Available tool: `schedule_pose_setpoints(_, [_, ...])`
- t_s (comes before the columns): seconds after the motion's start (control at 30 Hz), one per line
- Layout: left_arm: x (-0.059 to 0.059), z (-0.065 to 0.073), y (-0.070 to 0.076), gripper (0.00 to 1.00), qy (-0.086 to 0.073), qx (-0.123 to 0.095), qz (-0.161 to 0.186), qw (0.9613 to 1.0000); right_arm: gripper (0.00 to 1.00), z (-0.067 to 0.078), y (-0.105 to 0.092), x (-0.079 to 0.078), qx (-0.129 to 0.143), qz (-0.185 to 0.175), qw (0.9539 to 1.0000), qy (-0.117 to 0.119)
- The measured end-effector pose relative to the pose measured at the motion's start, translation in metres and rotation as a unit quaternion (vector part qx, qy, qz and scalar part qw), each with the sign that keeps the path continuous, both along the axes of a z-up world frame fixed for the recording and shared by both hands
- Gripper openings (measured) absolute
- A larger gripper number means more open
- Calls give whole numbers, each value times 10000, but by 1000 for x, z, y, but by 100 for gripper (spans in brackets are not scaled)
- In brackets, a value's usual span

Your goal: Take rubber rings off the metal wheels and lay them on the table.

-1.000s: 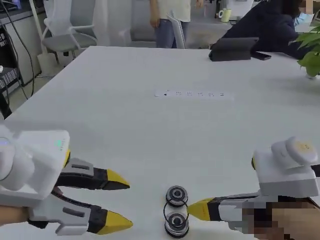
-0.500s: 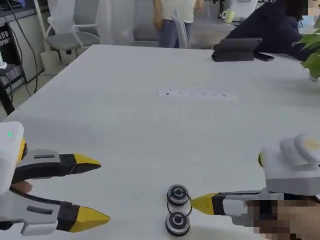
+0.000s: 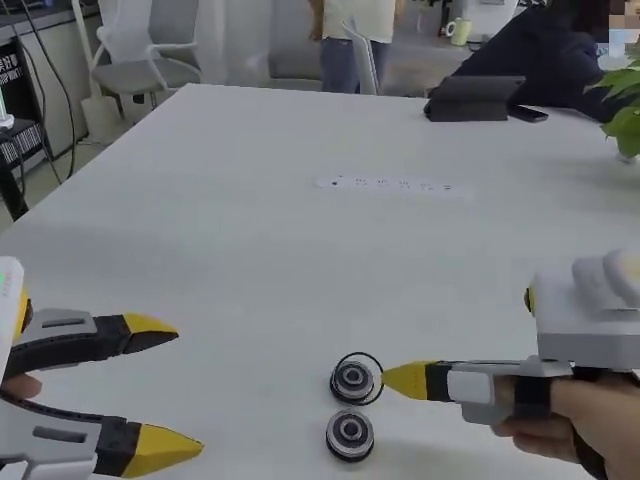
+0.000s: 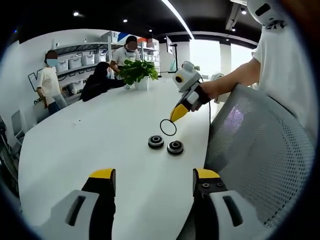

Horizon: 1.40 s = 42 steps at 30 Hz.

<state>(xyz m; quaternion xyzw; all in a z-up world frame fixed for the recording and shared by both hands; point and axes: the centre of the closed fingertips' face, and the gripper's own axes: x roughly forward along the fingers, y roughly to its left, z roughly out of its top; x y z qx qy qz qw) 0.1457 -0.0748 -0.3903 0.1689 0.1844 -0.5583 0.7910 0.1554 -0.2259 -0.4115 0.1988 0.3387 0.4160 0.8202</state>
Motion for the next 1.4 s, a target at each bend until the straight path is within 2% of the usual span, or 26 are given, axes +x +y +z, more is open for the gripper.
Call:
schedule_pose_setpoints(0.17, [-5, -1, -3, 60, 1, -22, 26, 10000, 0, 11, -1, 3, 97, -89, 9999, -103])
schedule_pose_setpoints(0.33, [-10, 0, -6, 62, -16, -25, 54, 10000, 0, 34, -5, 11, 343, -304, 9985, -299])
schedule_pose_setpoints(0.53, [-18, 0, -7, 63, -37, -86, 27, 10000, 0, 48, -4, 11, 381, -365, 9978, -395])
schedule_pose_setpoints(0.73, [-19, 0, -7, 63, 7, -118, 93, 9999, 0, 65, 7, 12, 444, -296, 9972, -525])
schedule_pose_setpoints(0.9, [-19, 2, -8, 63, 21, -194, 135, 9997, 0, 78, 24, 14, 469, -126, 9966, -660])
schedule_pose_setpoints(1.1, [-15, 2, -6, 65, -53, -156, 243, 9996, 0, 82, 45, 14, 394, 134, 9964, -745])
schedule_pose_setpoints(1.4, [-14, -3, -7, 67, -16, -78, 307, 9995, 0, 72, 64, 15, 206, 420, 9963, -715])
